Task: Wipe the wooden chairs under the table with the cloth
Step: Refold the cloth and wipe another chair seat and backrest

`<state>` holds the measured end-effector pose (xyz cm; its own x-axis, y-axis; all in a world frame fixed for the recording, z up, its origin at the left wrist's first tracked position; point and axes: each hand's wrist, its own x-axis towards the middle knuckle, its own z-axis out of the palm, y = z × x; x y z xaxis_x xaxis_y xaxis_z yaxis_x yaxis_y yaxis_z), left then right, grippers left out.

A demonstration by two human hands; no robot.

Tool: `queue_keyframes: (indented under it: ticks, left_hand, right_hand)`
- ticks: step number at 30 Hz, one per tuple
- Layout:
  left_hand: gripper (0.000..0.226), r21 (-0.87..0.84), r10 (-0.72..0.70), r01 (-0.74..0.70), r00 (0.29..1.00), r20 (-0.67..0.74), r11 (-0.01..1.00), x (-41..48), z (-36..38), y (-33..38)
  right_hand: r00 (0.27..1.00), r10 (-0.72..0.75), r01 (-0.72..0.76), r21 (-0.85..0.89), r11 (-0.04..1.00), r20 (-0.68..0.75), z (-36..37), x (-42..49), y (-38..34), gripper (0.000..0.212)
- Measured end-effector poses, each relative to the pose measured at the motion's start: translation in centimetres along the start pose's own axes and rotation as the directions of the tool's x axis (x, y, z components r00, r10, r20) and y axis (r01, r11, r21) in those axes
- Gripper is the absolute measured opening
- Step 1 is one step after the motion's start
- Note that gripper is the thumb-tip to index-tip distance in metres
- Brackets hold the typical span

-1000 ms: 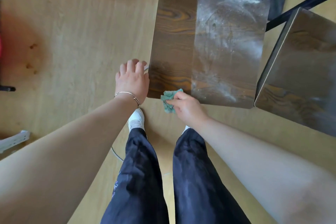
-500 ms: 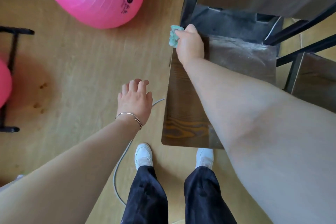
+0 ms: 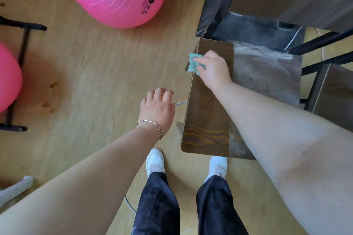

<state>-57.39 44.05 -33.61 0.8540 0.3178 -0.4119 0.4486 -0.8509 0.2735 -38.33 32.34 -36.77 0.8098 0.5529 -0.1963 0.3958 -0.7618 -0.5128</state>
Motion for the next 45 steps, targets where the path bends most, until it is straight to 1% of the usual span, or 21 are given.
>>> queue_keyframes:
  ticks: [2,6,10,11,13,14,15,17,18,20,23,25,28,30,32,35,37,40,41,43,45]
  left_hand:
    - [0.041,0.014,0.005,-0.005,1.0,0.015,1.0,-0.7,0.1,-0.2]
    - [0.041,0.031,0.012,-0.013,0.999,0.032,0.999,-2.7,0.4,-0.5]
    - [0.04,0.039,0.011,-0.013,0.998,0.056,0.999,-4.7,1.2,-0.3]
    - [0.04,0.045,0.01,-0.013,0.998,0.062,0.999,-5.1,1.5,-0.1]
    - [0.04,0.054,0.006,-0.01,0.998,0.067,0.999,-5.7,1.8,0.3]
    - [0.04,0.057,0.005,-0.009,0.998,0.067,0.998,-5.9,1.9,0.6]
    - [0.04,0.06,0.005,-0.008,0.998,0.064,0.998,-6.1,2.0,0.9]
    - [0.039,0.059,0.001,-0.004,0.998,0.055,0.998,-6.0,2.0,1.5]
    - [0.039,0.057,-0.001,-0.002,0.999,0.051,0.998,-6.0,2.1,1.8]
    - [0.039,0.057,-0.005,0.003,0.999,0.039,0.998,-5.5,2.2,2.4]
    - [0.039,0.058,-0.011,0.01,1.0,0.016,0.998,-3.8,2.1,3.9]
    - [0.039,0.055,-0.004,0.005,1.0,-0.008,0.998,-1.9,1.7,5.3]
    - [0.039,0.038,-0.002,0.004,0.998,-0.064,0.999,1.0,1.2,7.8]
    - [0.039,0.019,0.0,0.002,0.996,-0.09,1.0,2.8,1.0,9.2]
    - [0.038,0.004,0.007,-0.007,0.994,-0.105,1.0,4.3,0.9,10.5]
    - [0.038,-0.011,0.009,-0.01,0.994,-0.106,1.0,5.5,0.7,11.8]
    - [0.038,-0.016,0.014,-0.016,0.995,-0.098,1.0,5.8,0.5,12.3]
    - [0.037,-0.013,0.021,-0.023,0.997,-0.081,1.0,5.4,0.3,12.4]
    - [0.037,-0.014,0.022,-0.023,0.997,-0.069,1.0,5.1,0.3,12.4]
    - [0.038,-0.009,0.025,-0.026,0.999,-0.045,1.0,4.5,0.3,12.3]
    - [0.038,0.005,0.028,-0.028,0.999,-0.021,1.0,3.7,0.5,12.2]
  right_hand:
    - [0.999,-0.018,0.016,0.045,0.999,0.028,1.1,-3.2,0.4,0.021]
    - [0.991,-0.122,0.119,0.072,0.99,0.044,3.1,-10.3,0.0,0.026]
    - [0.971,-0.163,0.154,0.065,0.986,0.174,4.7,-17.0,-0.5,0.021]
    - [0.964,-0.155,0.142,0.076,0.987,0.218,5.1,-18.4,-0.6,0.025]
    - [0.942,-0.103,0.086,0.067,0.994,0.319,5.6,-20.4,-0.9,0.046]
    - [0.933,-0.089,0.07,0.067,0.995,0.35,5.8,-21.1,-0.9,0.05]
    - [0.933,-0.083,0.058,0.082,0.995,0.351,6.0,-21.5,-1.0,0.047]
    - [0.947,-0.12,0.09,0.112,0.99,0.298,5.9,-22.1,-1.2,0.042]
    - [0.953,-0.123,0.092,0.122,0.988,0.276,5.7,-22.1,-1.2,0.038]
    - [0.973,-0.064,0.02,0.196,0.98,0.223,4.2,-21.1,-0.5,0.024]
    - [1.0,0.006,-0.013,0.229,0.973,0.029,0.2,-15.8,1.9,0.027]
    - [0.998,0.053,-0.044,0.193,0.98,-0.043,-2.8,-10.2,4.1,0.027]
    - [0.993,0.078,-0.073,0.053,0.996,-0.093,-6.2,-1.6,6.7,0.027]
    - [0.987,0.106,-0.108,-0.011,0.994,-0.119,-7.8,3.0,7.7,0.025]
    - [0.989,0.113,-0.119,-0.06,0.991,-0.091,-8.4,5.5,8.5,0.025]
    - [0.999,0.048,-0.051,-0.156,0.986,-0.02,-8.1,5.7,9.5,0.025]
    - [1.0,0.016,-0.017,-0.116,0.993,-0.011,-7.7,4.4,10.2,0.025]
    - [0.998,0.063,-0.064,0.03,0.998,0.02,-7.0,1.2,10.4,0.021]
    - [0.997,0.055,-0.057,0.04,0.998,0.047,-6.8,-0.1,10.5,0.021]
    - [0.994,0.001,-0.001,0.001,1.0,0.113,-6.3,-3.3,10.4,0.027]
    - [0.988,-0.038,0.032,0.045,0.998,0.147,-5.5,-6.6,10.4,0.028]
